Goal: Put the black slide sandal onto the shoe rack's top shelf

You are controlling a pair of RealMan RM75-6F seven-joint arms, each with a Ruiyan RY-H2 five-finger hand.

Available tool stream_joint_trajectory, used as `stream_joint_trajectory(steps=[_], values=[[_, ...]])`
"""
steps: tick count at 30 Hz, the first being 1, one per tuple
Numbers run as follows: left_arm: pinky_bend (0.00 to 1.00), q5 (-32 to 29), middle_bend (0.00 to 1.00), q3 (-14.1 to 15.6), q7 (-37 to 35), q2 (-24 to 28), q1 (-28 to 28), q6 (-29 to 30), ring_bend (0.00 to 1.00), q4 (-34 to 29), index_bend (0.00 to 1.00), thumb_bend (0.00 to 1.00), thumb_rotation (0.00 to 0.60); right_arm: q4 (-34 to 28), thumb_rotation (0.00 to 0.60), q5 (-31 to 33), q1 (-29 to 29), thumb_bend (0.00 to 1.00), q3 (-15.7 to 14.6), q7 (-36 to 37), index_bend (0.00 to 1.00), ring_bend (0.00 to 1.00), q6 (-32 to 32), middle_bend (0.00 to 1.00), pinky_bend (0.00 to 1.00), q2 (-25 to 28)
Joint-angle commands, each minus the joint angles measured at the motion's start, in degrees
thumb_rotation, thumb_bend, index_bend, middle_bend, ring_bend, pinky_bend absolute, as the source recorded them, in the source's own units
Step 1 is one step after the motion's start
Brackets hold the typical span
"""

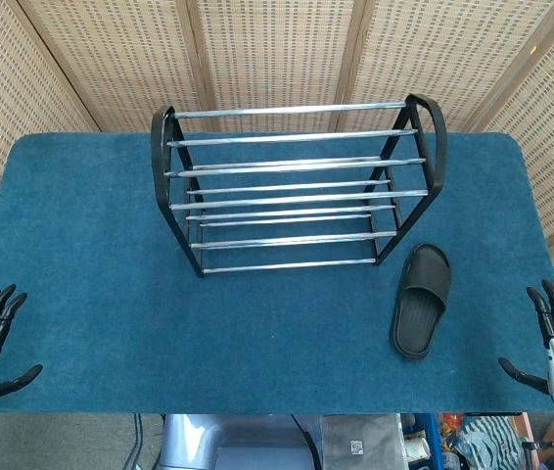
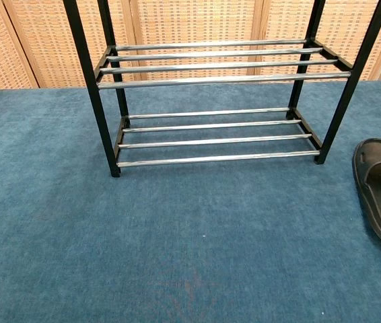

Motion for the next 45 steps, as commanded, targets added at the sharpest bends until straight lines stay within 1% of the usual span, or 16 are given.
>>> stream_joint_trajectory(steps=[1, 6, 9, 12, 13, 15, 16, 19, 22, 23, 31, 38, 41, 45], values=[[0.00, -0.1, 0.00, 0.0, 0.0, 0.0, 0.0, -0.1, 0.00, 0.0, 0.00, 0.15, 0.600, 0.1, 0.600, 0.0, 0.1, 0.00, 0.0, 0.0, 0.00, 0.00, -0.1, 0.00, 0.00, -0.1], [0.00, -0.1, 0.00, 0.0, 0.0, 0.0, -0.1, -0.3, 0.00, -0.2, 0.00, 0.14, 0.600, 1.7, 0.600, -1.4, 0.9, 0.00, -0.6, 0.9, 0.00, 0.00, -1.2, 0.00, 0.00, -0.5], [0.00, -0.5, 0.00, -0.2, 0.1, 0.0, -0.1, -0.4, 0.00, -0.2, 0.00, 0.15, 0.600, 5.6, 0.600, -5.6, 3.1, 0.00, -1.6, 4.4, 0.00, 0.00, -3.1, 0.00, 0.00, -1.0], [0.00, -0.8, 0.00, -0.5, 0.3, -0.1, -0.2, -0.5, 0.00, -0.3, 0.00, 0.15, 0.600, 12.8, 0.600, -11.1, 6.6, 0.00, -2.9, 7.6, 0.00, 0.00, -5.4, 0.00, 0.00, -2.2], [0.00, -1.1, 0.00, -0.6, 0.4, -0.2, -0.3, -0.8, 0.00, -0.3, 0.00, 0.15, 0.600, 16.4, 0.600, -13.6, 8.4, 0.00, -3.4, 9.4, 0.00, 0.00, -6.1, 0.00, 0.00, -3.0], [0.00, -1.5, 0.00, -0.8, 0.6, -0.3, -0.5, -1.2, 0.00, -0.4, 0.00, 0.15, 0.600, 21.0, 0.600, -16.8, 10.7, 0.00, -4.3, 12.5, 0.00, 0.00, -6.8, 0.00, 0.00, -4.1], [0.00, -2.4, 0.00, -1.1, 1.1, -0.4, -0.8, -2.1, 0.00, -0.5, 0.00, 0.15, 0.600, 27.0, 0.600, -22.1, 14.4, 0.00, -6.0, 15.4, 0.00, 0.00, -8.5, 0.00, 0.00, -5.8], [0.00, -3.4, 0.00, -1.5, 1.8, -0.7, -1.2, -2.9, 0.00, -0.8, 0.00, 0.15, 0.600, 37.1, 0.600, -26.5, 17.6, 0.00, -7.5, 19.4, 0.00, 0.00, -7.1, 0.00, 0.00, -9.6], [0.00, -3.9, 0.00, -1.7, 2.2, -0.8, -1.3, -3.3, 0.00, -0.9, 0.00, 0.15, 0.600, 42.3, 0.600, -28.1, 19.0, 0.00, -8.2, 20.7, 0.00, 0.00, -6.0, 0.00, 0.00, -12.1], [0.00, -4.3, 0.00, -1.8, 2.4, -0.9, -1.5, -3.7, 0.00, -0.9, 0.00, 0.14, 0.600, 45.4, 0.600, -28.8, 19.7, 0.00, -8.8, 21.7, 0.00, 0.00, -5.5, 0.00, 0.00, -13.7], [0.00, -6.2, 0.00, -2.3, 3.7, -1.4, -2.4, -5.9, 0.00, -1.0, 0.00, 0.15, 0.600, 58.1, 0.600, -31.7, 23.6, 0.00, -11.9, 24.1, 0.00, 0.00, -4.4, 0.00, 0.00, -20.7], [0.00, -7.3, 0.00, -2.7, 4.5, -1.7, -2.9, -7.0, 0.00, -1.1, 0.00, 0.15, 0.600, 64.9, 0.600, -32.7, 27.1, 0.00, -14.1, 23.4, 0.00, 0.00, -6.2, 0.00, 0.00, -25.1], [0.00, -7.8, 0.00, -2.8, 4.6, -1.7, -3.0, -7.2, 0.00, -1.1, 0.00, 0.14, 0.600, 67.9, 0.600, -32.7, 28.6, 0.00, -15.2, 22.2, 0.00, 0.00, -7.4, 0.00, 0.00, -26.4], [0.00, -8.2, 0.00, -3.0, 4.4, -1.7, -3.1, -7.4, 0.00, -1.1, 0.00, 0.15, 0.600, 70.4, 0.600, -32.8, 29.7, 0.00, -16.4, 21.6, 0.00, 0.00, -8.1, 0.00, 0.00, -26.9]])
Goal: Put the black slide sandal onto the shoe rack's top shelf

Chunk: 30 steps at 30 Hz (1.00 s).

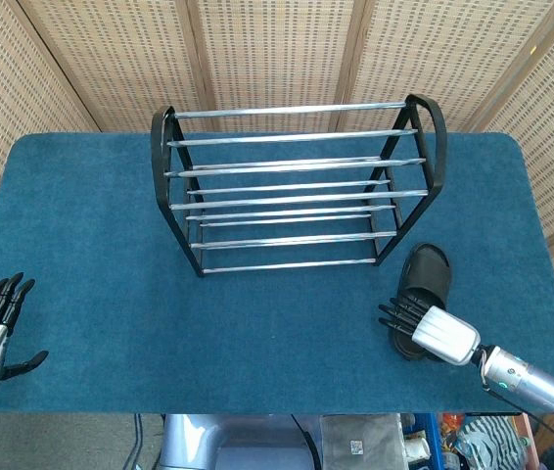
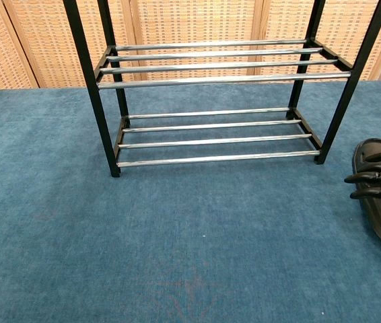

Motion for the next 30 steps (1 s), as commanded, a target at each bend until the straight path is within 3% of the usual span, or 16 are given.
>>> stream_joint_trajectory(steps=[1, 10, 23, 26, 30], values=[[0.00, -0.3, 0.00, -0.1, -0.1, 0.0, -0.1, -0.1, 0.00, 0.0, 0.00, 0.15, 0.600, 1.7, 0.600, -0.3, 1.1, 0.00, -1.2, -1.1, 0.00, 0.00, -0.6, 0.00, 0.00, -0.4], [0.00, -0.8, 0.00, -0.2, 0.5, -0.2, -0.5, -0.9, 0.00, 0.1, 0.00, 0.15, 0.600, 4.3, 0.600, -1.0, 3.8, 0.00, -3.7, -3.1, 0.00, 0.00, -3.3, 0.00, 0.00, 0.0], [0.00, -1.9, 0.00, -0.5, 0.9, -0.4, -0.9, -1.6, 0.00, 0.1, 0.00, 0.15, 0.600, 1.9, 0.600, -1.0, 7.4, 0.00, -6.2, -6.3, 0.01, 0.00, -7.0, 0.00, 0.00, 0.1], [0.00, -2.0, 0.00, -0.5, 0.9, -0.5, -1.0, -1.8, 0.00, 0.1, 0.00, 0.15, 0.600, 1.3, 0.600, -0.9, 7.5, 0.04, -7.0, -6.4, 0.10, 0.01, -7.8, 0.08, 0.02, 0.1], [0.00, -2.0, 0.00, -0.5, 1.1, -0.5, -1.1, -1.9, 0.00, 0.0, 0.00, 0.14, 0.600, 0.7, 0.600, -0.8, 7.5, 0.34, -8.1, -5.8, 0.37, 0.18, -7.9, 0.32, 0.20, -0.1]])
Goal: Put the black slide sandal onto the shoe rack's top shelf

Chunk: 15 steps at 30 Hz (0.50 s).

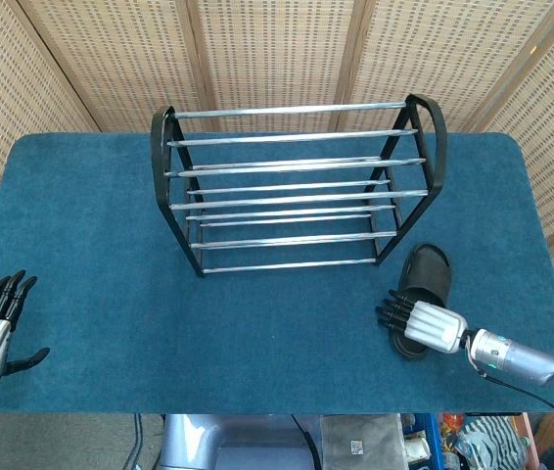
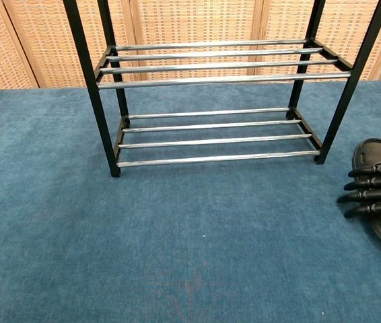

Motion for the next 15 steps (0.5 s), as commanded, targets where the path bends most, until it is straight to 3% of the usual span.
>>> stream_joint_trajectory(steps=[1, 3, 6, 15], values=[[0.00, -0.1, 0.00, 0.0, 0.0, 0.0, 0.0, 0.0, 0.00, 0.0, 0.00, 0.14, 0.600, -0.3, 0.600, 0.1, 0.0, 0.40, -0.5, 0.4, 0.44, 0.24, 0.6, 0.39, 0.26, -0.2], [0.00, -0.1, 0.00, 0.0, 0.0, 0.0, 0.0, 0.1, 0.00, -0.1, 0.00, 0.14, 0.600, -0.4, 0.600, 0.2, -0.2, 0.53, -0.8, 0.4, 0.55, 0.34, 1.8, 0.50, 0.35, -0.3], [0.00, -0.1, 0.00, 0.0, -0.1, 0.1, -0.1, 0.0, 0.00, -0.1, 0.00, 0.15, 0.600, -0.1, 0.600, 0.3, -0.8, 0.61, -1.2, 0.7, 0.61, 0.40, 4.2, 0.56, 0.39, -0.5], [0.00, 0.4, 0.00, 0.3, -0.6, 0.3, 0.1, 0.4, 0.00, -0.2, 0.00, 0.14, 0.600, -1.3, 0.600, 1.0, -3.3, 0.67, -0.9, -2.7, 0.63, 0.43, 13.8, 0.58, 0.41, 0.8]])
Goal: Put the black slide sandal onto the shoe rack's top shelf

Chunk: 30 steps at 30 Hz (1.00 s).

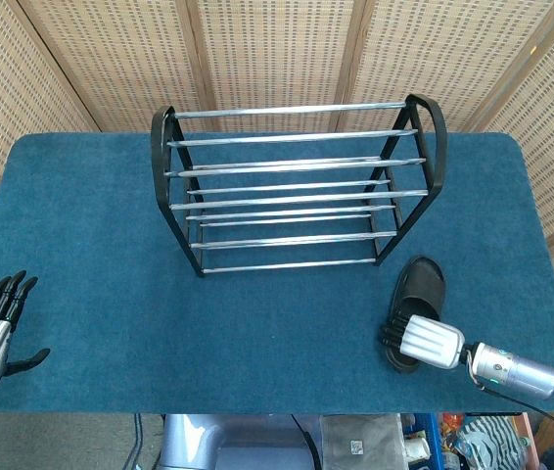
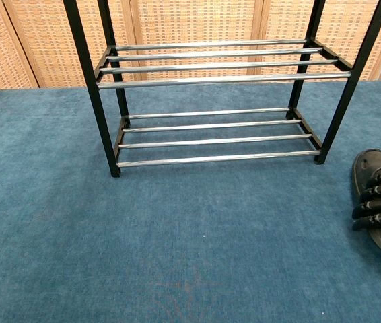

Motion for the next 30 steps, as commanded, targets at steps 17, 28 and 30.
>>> stream_joint_trajectory(steps=[17, 28, 30], values=[[0.00, 2.5, 0.00, 0.9, -1.6, 0.7, 0.7, 2.0, 0.00, 0.0, 0.00, 0.14, 0.600, -22.5, 0.600, -6.0, -1.2, 0.67, -0.2, -22.8, 0.63, 0.43, 15.8, 0.58, 0.41, 15.0], [0.00, 2.4, 0.00, 0.8, -3.0, 1.1, 0.8, 2.4, 0.00, 0.2, 0.00, 0.15, 0.600, -43.8, 0.600, -16.8, 3.7, 0.67, 0.3, -35.4, 0.63, 0.43, 11.0, 0.58, 0.41, 23.9], [0.00, 2.4, 0.00, 0.7, -3.0, 1.1, 0.8, 2.3, 0.00, 0.3, 0.00, 0.14, 0.600, -46.2, 0.600, -17.8, 5.2, 0.67, 1.5, -35.9, 0.63, 0.43, 9.2, 0.58, 0.41, 25.1]])
